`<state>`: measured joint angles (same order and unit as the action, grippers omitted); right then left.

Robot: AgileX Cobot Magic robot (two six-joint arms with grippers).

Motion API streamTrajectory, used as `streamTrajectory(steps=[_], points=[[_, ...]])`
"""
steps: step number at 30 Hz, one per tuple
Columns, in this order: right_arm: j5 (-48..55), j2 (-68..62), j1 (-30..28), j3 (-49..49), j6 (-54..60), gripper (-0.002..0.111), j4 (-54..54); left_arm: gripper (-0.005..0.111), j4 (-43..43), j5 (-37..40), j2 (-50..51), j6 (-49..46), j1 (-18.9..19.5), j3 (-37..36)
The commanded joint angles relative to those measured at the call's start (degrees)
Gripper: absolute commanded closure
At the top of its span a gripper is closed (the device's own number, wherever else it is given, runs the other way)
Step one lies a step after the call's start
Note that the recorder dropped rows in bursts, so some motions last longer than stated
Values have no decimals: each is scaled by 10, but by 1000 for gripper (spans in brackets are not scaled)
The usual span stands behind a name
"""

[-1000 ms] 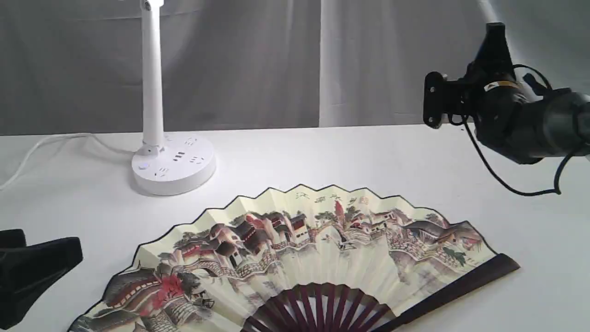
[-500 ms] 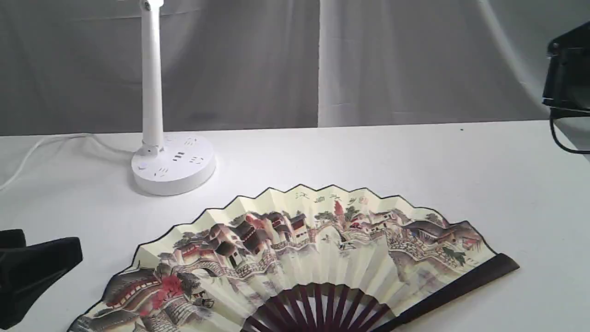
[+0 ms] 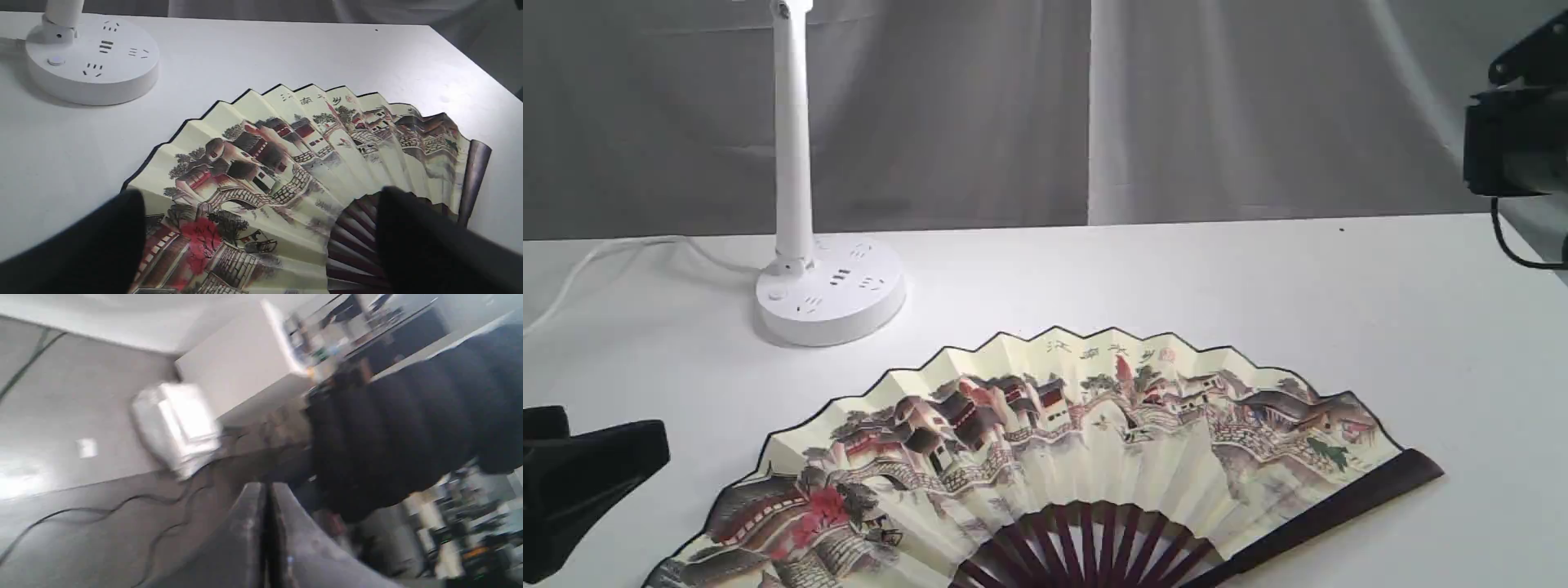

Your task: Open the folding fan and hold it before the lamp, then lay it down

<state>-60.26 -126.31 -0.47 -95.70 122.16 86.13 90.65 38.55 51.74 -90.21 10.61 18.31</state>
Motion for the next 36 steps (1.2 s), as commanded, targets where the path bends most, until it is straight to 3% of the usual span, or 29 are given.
streamTrajectory(steps=[1,5,12,19,21,24,30,34,36], points=[[-97,8,1,-3,7,108,-208,31,1,5,-2,0,1,0],[-97,16,-3,-3,7,108,-444,31,1,5,-2,0,1,0],[-97,26,2,-3,5,108,-730,31,1,5,-2,-2,1,0],[-97,26,52,-3,-42,108,-870,31,1,5,-2,-2,1,0],[-97,26,78,-3,-131,108,-844,31,1,5,-2,-2,1,0],[-97,26,124,-3,-403,108,-713,31,1,5,-2,-2,1,0],[-77,41,166,-4,-893,108,-352,31,1,5,-2,-1,1,0],[130,39,138,-4,-1279,108,-186,31,1,5,-2,-1,1,0],[293,39,113,-4,-1402,108,-217,31,1,5,-2,-1,1,0]])
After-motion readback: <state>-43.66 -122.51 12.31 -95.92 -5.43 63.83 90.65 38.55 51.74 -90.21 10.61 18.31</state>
